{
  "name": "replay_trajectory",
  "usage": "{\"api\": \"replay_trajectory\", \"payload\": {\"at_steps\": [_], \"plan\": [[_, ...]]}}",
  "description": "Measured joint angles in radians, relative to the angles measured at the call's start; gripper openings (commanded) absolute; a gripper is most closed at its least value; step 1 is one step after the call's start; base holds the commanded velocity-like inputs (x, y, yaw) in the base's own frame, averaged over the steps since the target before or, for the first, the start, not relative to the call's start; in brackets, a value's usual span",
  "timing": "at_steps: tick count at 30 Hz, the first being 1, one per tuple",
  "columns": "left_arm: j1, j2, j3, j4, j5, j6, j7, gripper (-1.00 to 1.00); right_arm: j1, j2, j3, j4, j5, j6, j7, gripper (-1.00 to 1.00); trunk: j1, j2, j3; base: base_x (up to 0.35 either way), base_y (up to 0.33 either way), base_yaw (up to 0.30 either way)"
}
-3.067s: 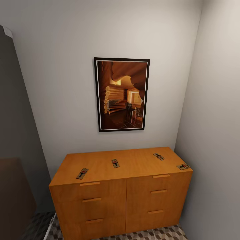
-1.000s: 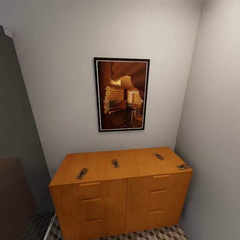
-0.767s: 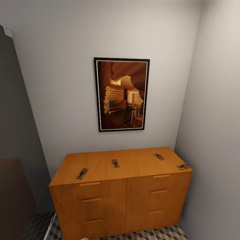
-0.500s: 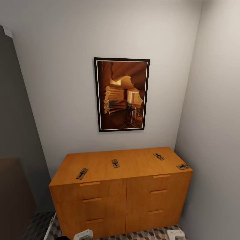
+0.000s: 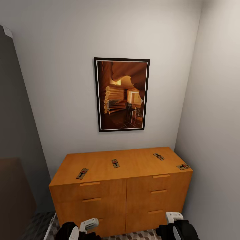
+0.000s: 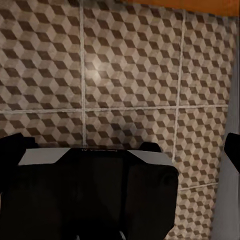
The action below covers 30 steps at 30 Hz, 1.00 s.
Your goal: Take the four mousetraps from the cabinet in the bathroom and place them on the bathroom floor. Make sure all four end up on the same floor surface, and ensure that at least two of them are either under or directly next to the same bathroom sink.
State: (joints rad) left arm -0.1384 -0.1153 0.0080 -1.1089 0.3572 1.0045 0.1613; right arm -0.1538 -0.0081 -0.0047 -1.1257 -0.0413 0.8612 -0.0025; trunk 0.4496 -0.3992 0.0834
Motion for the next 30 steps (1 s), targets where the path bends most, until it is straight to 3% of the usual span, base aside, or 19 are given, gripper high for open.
{"api": "replay_trajectory", "payload": {"at_steps": [5, 12, 24, 27, 30], "plan": [[-0.051, -0.002, 0.0, -0.049, 0.001, 0.009, 0.001, 1.0, -0.025, -0.001, -0.001, -0.073, -0.003, 0.103, 0.0, 1.0, 0.0, 0.0, 0.0, 0.0, 0.0, 0.0], [-0.112, -0.003, -0.001, -0.078, 0.002, 0.014, 0.001, 1.0, -0.135, -0.001, -0.001, -0.104, -0.004, 0.182, -0.001, 1.0, 0.0, 0.0, 0.0, 0.0, 0.0, 0.0], [-0.328, -0.031, -0.001, -0.042, 0.005, 0.025, 0.001, 1.0, -0.307, -0.001, -0.006, -0.107, -0.001, 0.182, -0.005, 1.0, 0.0, 0.0, 0.0, 0.0, 0.0, 0.0], [-0.368, -0.036, -0.001, -0.015, 0.005, 0.026, 0.001, 1.0, -0.336, 0.0, -0.018, -0.103, 0.0, 0.182, -0.006, 1.0, 0.0, 0.0, 0.0, 0.0, 0.0, 0.0], [-0.422, -0.042, -0.001, 0.026, 0.006, 0.027, 0.001, 1.0, -0.38, 0.0, -0.056, -0.091, 0.003, 0.182, -0.007, 1.0, 0.0, 0.0, 0.0, 0.0, 0.0, 0.0]]}}
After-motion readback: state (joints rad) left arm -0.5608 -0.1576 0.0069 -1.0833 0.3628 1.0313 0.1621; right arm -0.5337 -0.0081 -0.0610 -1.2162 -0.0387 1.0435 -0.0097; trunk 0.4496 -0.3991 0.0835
